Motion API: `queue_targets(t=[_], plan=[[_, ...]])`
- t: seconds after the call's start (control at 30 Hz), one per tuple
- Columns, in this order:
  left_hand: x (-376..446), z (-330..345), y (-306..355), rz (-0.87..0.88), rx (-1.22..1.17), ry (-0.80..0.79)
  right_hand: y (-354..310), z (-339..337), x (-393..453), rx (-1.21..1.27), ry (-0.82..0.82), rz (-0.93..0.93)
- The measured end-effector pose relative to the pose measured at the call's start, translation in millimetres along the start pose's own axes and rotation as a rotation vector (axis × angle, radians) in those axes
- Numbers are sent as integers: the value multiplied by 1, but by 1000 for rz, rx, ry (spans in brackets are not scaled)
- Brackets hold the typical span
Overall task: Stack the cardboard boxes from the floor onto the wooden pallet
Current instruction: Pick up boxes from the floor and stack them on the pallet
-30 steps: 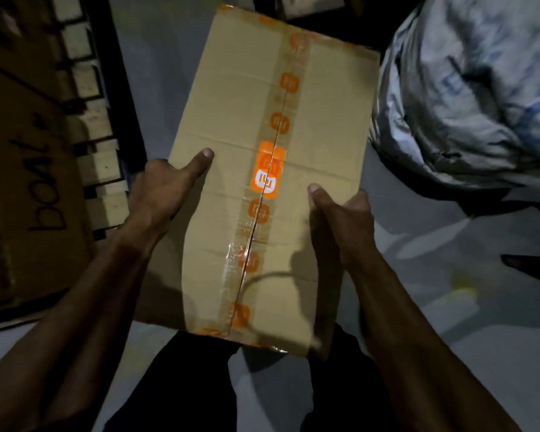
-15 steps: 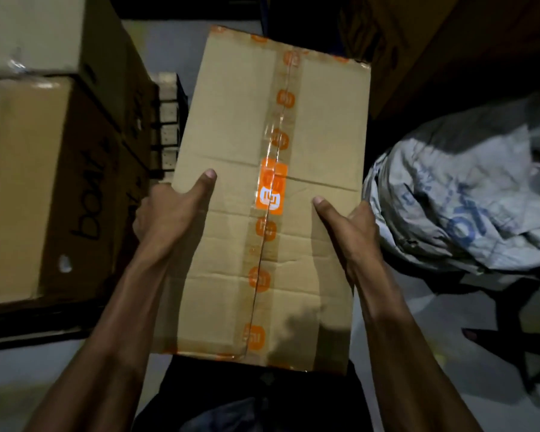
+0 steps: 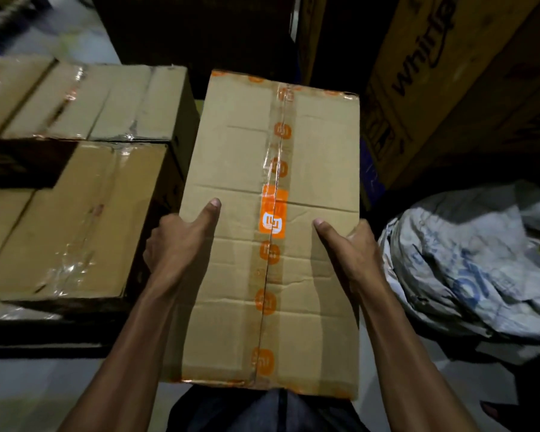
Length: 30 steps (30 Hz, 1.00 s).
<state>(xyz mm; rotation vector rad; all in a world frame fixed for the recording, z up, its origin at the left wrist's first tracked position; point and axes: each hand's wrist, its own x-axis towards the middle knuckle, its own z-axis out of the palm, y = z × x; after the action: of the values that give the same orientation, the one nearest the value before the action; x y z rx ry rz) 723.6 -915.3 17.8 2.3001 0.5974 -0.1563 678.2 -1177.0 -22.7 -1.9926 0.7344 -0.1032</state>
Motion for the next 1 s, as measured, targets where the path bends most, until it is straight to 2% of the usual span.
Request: queue_targets(t=[0.2,0.43,0.6,1.0], plan=[[-47,-26,-20,-47,-87,103,-15,-17,-29,-13,-69,-106],[-138,-40,-59,-114,-206,191,-1,-52,-89,-39,-171,-189],[-204,-56,-92,-188,-194,260,9,-68,-137,-91,-265,-247],[-300,-119,-225,-423,-233,501,5,-6,-261,-211,-473,-420]])
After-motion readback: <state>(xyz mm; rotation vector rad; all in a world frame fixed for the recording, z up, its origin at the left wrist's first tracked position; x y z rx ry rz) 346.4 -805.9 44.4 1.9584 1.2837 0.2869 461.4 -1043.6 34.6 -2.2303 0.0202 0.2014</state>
